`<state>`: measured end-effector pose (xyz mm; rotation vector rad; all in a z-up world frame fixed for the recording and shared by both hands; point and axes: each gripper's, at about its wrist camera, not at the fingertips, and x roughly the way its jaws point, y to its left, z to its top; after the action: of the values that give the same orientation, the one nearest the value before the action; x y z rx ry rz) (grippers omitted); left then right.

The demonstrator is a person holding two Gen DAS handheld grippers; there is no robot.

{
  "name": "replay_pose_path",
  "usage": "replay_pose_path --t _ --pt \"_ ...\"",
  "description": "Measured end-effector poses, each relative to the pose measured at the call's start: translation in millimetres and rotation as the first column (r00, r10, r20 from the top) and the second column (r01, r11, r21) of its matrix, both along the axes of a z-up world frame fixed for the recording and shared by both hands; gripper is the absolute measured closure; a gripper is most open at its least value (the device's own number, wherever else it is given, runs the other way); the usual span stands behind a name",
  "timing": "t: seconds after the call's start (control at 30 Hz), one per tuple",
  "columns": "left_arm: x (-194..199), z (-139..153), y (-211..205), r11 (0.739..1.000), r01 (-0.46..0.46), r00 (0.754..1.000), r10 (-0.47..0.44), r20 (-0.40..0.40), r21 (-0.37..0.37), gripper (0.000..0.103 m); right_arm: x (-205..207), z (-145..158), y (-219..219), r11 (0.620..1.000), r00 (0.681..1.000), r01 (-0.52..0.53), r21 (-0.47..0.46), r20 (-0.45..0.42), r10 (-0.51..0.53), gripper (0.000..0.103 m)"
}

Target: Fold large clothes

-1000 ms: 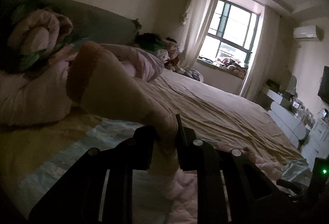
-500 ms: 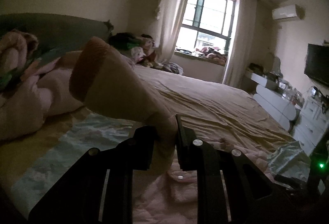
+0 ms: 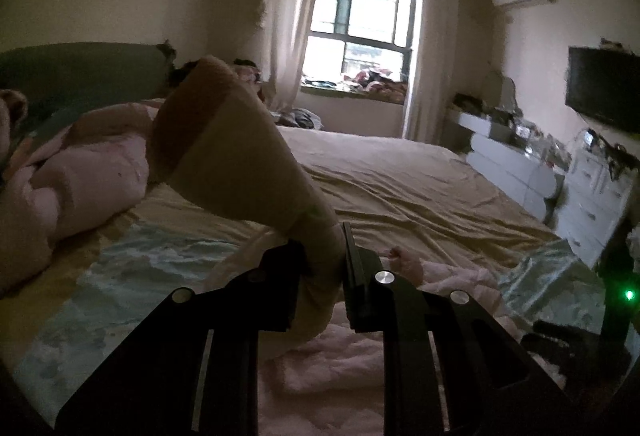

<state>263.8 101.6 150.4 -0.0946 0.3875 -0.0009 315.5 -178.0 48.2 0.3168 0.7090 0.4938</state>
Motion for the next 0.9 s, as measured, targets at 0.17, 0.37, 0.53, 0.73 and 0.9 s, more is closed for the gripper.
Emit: replay_pose_path --t 0.17,0.37,0.53,0.73,0.9 --pt "12 -13 -28 0.998 0.059 0.998 -0.058 -0.029 0.036 0.092 1 -6 -18 0.999 0.999 0.031 0.013 -0.012 -0.031 0.004" --pt "29 -37 -71 0.986 0.151 0.985 -0.144 -0.091 0.074 0.092 3 -18 -46 0.996 0.995 0.088 0.032 -0.042 -0.086 0.004" --pt "39 -72 -108 0.971 0.215 0.967 -0.196 -0.162 0.109 0.092 3 -28 -66 0.99 0.989 0.137 0.037 -0.065 -0.134 0.004" --pt "48 -110 -134 0.958 0.255 0.947 -0.22 -0.235 0.131 0.092 -2 -44 -89 0.979 0.975 0.201 0.045 -0.105 -0.195 0.004" --pt "52 -135 -152 0.942 0.287 0.93 -0.23 -0.286 0.174 0.09 -3 -54 -99 0.973 0.966 0.227 0.044 -0.139 -0.219 0.004"
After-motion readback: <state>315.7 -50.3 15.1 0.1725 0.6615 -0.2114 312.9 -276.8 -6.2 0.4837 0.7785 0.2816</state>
